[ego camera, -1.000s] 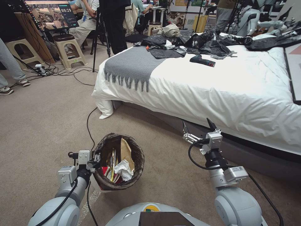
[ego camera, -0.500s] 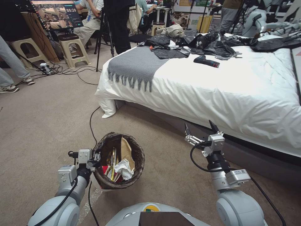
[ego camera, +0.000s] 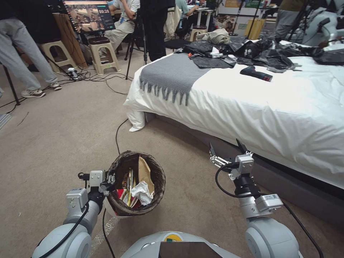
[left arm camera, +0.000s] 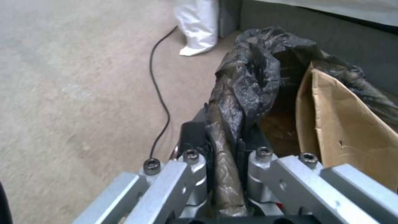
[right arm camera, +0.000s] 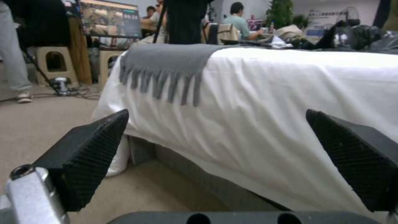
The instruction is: Pick up the trash bin, then pick up the garbage from the floor and place it into the trash bin.
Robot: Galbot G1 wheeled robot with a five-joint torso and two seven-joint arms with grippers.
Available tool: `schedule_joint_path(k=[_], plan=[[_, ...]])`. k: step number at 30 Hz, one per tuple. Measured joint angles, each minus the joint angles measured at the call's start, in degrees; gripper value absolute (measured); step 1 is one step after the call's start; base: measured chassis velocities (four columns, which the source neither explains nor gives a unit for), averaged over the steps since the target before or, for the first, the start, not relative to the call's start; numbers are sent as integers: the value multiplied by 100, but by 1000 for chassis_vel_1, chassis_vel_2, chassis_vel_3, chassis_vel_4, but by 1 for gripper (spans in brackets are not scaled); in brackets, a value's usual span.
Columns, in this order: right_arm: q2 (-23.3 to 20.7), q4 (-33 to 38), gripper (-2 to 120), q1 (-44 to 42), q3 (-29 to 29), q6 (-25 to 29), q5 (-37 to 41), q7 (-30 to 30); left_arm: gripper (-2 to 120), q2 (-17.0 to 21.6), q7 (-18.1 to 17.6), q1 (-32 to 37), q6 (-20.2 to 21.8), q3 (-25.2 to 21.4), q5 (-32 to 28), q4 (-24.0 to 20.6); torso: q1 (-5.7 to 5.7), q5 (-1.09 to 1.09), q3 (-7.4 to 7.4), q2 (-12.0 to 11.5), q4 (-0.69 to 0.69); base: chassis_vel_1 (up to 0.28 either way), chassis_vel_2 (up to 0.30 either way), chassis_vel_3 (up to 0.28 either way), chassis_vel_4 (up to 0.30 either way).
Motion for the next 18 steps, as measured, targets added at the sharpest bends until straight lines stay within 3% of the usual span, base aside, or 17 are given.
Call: schedule_joint_path(k=[18], plan=[[4, -75, 100, 0, 16, -46, 25, 24, 7, -22, 23, 29, -2, 0, 1, 0, 0, 0, 0, 0, 0, 66, 63, 60, 64]])
